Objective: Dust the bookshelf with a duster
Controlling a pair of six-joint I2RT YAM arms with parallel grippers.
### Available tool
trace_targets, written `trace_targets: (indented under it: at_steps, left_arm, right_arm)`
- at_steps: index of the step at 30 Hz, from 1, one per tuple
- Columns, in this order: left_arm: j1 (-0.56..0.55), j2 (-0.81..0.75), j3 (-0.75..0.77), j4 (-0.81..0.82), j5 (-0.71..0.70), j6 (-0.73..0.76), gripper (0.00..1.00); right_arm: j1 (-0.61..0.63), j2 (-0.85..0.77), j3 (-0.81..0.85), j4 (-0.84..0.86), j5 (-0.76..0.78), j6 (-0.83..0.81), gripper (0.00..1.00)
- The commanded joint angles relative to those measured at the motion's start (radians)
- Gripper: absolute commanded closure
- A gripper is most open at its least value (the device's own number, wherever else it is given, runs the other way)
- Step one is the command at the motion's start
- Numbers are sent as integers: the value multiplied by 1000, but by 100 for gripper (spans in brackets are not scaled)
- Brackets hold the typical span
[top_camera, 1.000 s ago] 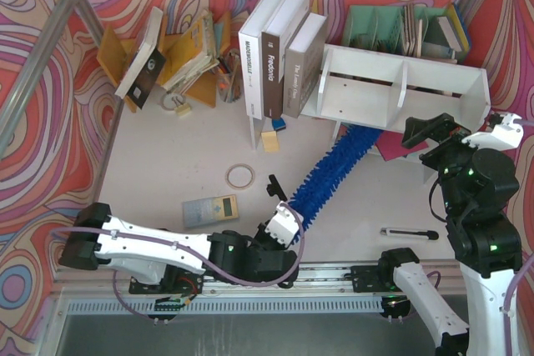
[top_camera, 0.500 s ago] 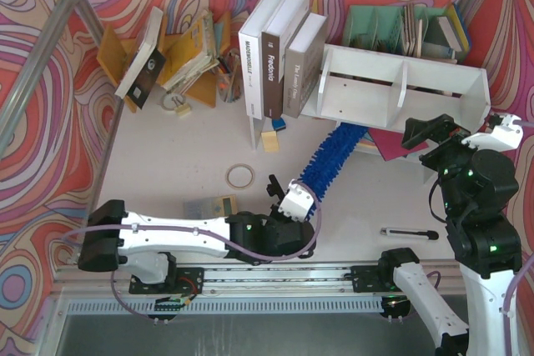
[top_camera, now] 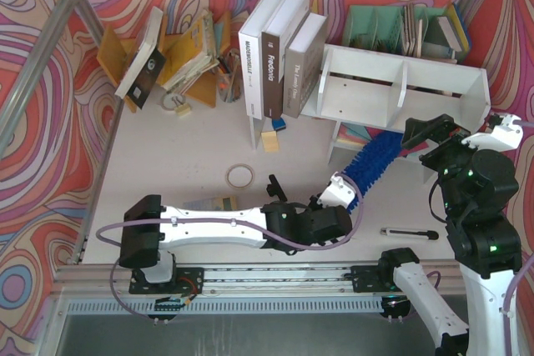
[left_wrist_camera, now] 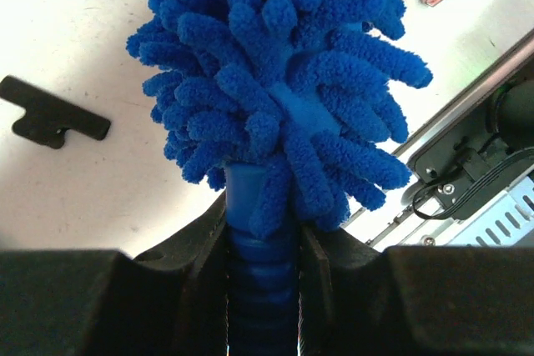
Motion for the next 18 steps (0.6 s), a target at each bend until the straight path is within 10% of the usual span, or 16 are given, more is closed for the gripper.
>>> trace_targets:
  at_steps: [1,18]
  left_arm:
    - [-2,-2,24,88,3,34,100]
    - [-1,-319,-297,34,-175,-192,100]
  right_arm:
    - [2,2,-1,7,5,-4,1]
    - [2,-10,-21,11,-13,16,1]
